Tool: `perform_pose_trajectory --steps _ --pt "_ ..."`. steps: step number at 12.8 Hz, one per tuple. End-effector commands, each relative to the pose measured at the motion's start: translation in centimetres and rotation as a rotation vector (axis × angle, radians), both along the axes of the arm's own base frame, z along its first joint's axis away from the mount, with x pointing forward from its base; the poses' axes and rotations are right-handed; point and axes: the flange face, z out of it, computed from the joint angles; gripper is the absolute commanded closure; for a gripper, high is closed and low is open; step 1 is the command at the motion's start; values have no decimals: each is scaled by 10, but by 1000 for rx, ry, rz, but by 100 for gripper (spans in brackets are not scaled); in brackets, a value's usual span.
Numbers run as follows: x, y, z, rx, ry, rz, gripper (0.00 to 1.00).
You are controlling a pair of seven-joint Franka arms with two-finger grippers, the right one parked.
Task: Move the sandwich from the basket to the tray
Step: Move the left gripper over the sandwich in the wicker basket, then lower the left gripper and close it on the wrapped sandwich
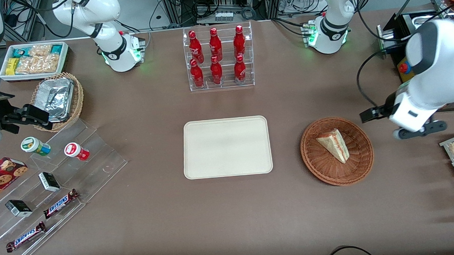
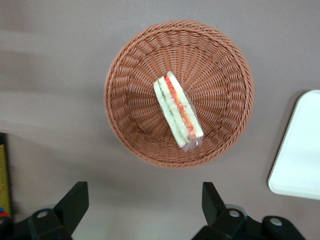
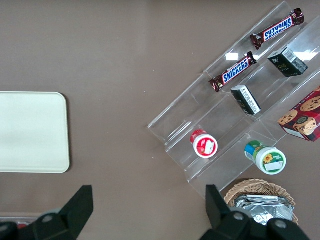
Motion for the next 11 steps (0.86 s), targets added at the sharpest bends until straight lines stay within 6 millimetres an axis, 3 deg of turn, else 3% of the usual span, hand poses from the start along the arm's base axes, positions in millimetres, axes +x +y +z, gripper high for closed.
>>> perform_pose_trajectory --steps 1,7,11 --pt "17 -20 -37 31 -24 77 0" --pt "45 -52 -108 41 -108 357 0" --pt "41 -66 -144 103 -95 396 0"
